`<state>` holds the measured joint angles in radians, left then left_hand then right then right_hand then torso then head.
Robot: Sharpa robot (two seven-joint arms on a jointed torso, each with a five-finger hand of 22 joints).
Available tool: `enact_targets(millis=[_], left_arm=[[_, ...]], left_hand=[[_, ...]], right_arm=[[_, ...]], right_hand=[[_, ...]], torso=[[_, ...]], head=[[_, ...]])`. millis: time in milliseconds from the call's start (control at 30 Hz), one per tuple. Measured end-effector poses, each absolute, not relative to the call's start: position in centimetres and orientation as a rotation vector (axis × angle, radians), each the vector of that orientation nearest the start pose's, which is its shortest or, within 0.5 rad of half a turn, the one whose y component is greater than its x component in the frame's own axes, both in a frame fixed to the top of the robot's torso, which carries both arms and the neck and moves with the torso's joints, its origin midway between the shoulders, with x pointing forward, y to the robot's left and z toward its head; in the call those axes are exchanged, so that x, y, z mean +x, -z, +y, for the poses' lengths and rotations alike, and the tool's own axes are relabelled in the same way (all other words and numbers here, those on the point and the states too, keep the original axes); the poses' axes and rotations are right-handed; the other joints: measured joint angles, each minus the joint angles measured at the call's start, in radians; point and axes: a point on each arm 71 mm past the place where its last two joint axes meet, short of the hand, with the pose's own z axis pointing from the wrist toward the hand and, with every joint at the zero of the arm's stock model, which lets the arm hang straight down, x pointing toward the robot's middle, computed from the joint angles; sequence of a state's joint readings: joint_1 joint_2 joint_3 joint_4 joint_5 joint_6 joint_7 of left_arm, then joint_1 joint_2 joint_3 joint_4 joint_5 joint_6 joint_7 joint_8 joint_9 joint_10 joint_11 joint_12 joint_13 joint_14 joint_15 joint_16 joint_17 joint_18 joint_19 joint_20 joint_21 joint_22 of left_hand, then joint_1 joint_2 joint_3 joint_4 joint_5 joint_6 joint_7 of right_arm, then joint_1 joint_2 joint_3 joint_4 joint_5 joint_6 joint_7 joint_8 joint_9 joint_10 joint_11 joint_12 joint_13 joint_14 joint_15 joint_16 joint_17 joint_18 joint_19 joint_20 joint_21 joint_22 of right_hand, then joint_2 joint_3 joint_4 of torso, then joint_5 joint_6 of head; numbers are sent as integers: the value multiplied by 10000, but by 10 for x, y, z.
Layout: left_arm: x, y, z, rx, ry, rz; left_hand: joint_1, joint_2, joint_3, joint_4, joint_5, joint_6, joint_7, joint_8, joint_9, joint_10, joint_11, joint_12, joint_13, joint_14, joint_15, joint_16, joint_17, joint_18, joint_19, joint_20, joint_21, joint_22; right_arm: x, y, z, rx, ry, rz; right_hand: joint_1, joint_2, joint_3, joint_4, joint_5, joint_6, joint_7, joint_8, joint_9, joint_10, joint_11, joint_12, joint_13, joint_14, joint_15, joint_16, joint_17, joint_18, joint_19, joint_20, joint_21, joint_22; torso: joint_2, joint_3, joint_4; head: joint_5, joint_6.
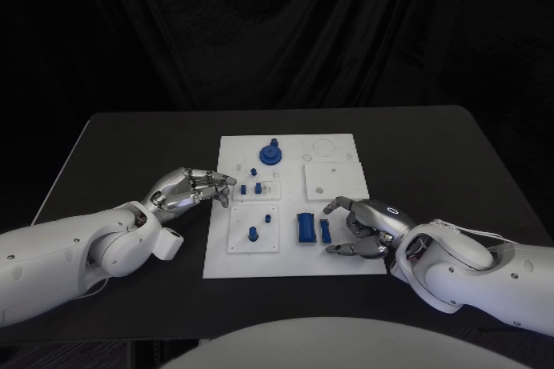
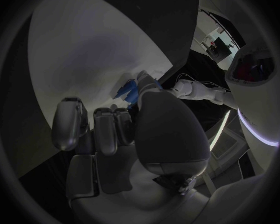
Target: Assemble the parts on the task board
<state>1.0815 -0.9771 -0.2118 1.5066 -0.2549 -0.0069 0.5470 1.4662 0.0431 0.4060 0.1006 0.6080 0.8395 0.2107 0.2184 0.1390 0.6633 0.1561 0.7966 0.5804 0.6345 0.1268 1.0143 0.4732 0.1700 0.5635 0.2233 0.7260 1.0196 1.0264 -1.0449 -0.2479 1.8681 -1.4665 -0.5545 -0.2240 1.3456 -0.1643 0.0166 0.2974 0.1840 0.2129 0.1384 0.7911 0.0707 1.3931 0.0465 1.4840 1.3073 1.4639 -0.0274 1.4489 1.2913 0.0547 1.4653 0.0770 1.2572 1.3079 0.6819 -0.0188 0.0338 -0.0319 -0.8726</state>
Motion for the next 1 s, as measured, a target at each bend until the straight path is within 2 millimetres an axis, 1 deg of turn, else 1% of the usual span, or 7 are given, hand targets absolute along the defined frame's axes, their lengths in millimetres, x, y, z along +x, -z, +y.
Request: enact_targets(millis=[100,200,233,400,533,867,1000], left_arm=[[421,278,262,-8955,16149,17247],[421,278,262,-8956,16148,17249],[421,278,262,-8957,16147,17250],[421,278,262,-8959,16143,17253],[421,278,262,-8959,16148,17262],[421,278,261,-8965,16154,17283],[421,279,261,-8969,16155,17293]], left_hand=[[0,0,0,0,0,0,0,0,0,0,0,0,0,0,0,0,0,0,0,0,0,0],[0,0,0,0,0,0,0,0,0,0,0,0,1,0,0,0,0,0,0,0,0,0],[0,0,0,0,0,0,0,0,0,0,0,0,1,0,0,0,0,1,0,0,0,0],[0,0,0,0,0,0,0,0,0,0,0,0,1,0,0,0,0,1,0,0,0,0],[0,0,0,0,0,0,0,0,0,0,0,0,2,0,0,0,0,1,0,0,0,0],[0,0,0,0,0,0,0,-1,0,0,0,0,2,0,0,0,0,0,0,0,0,0],[0,0,0,0,0,0,0,-1,0,0,0,0,3,0,0,0,0,1,0,0,0,0]], right_arm=[[342,278,-208,140,-7208,18429],[342,277,-209,257,-7265,18361],[342,277,-210,296,-7279,18340],[343,277,-211,489,-7379,18241],[344,277,-212,652,-7441,18197],[346,279,-215,869,-7442,18228],[347,279,-215,905,-7435,18256]], right_hand=[[-451,189,-1,2,-163,226,2,155,17,0,0,0,0,0,0,0,40,1,0,0,0,0],[-899,638,118,-46,-221,540,31,396,59,41,41,69,6,0,0,0,120,1,0,0,0,-1],[-973,712,150,-57,-221,612,33,450,63,41,41,71,8,0,0,0,136,0,0,0,0,-1],[-624,1164,363,-188,-221,1059,53,802,153,77,72,145,7,0,0,0,169,1,0,0,62,-1],[-395,1388,424,-249,-203,1254,39,1019,196,147,70,146,7,0,0,0,168,0,0,0,97,-2],[27,1497,523,-426,14,1322,-3,1183,227,147,70,145,6,0,0,0,167,0,0,0,97,-2],[196,1392,456,-538,6,1322,-3,1229,226,146,70,145,6,0,0,0,148,0,0,0,97,-3]], torso=[[0,0,-3],[1,0,-3],[0,0,-3],[-1,1,1],[-3,1,2],[-2,1,4],[0,1,6]], head=[[1,0],[2,0],[2,0],[2,0],[6,0],[19,0],[24,0]])
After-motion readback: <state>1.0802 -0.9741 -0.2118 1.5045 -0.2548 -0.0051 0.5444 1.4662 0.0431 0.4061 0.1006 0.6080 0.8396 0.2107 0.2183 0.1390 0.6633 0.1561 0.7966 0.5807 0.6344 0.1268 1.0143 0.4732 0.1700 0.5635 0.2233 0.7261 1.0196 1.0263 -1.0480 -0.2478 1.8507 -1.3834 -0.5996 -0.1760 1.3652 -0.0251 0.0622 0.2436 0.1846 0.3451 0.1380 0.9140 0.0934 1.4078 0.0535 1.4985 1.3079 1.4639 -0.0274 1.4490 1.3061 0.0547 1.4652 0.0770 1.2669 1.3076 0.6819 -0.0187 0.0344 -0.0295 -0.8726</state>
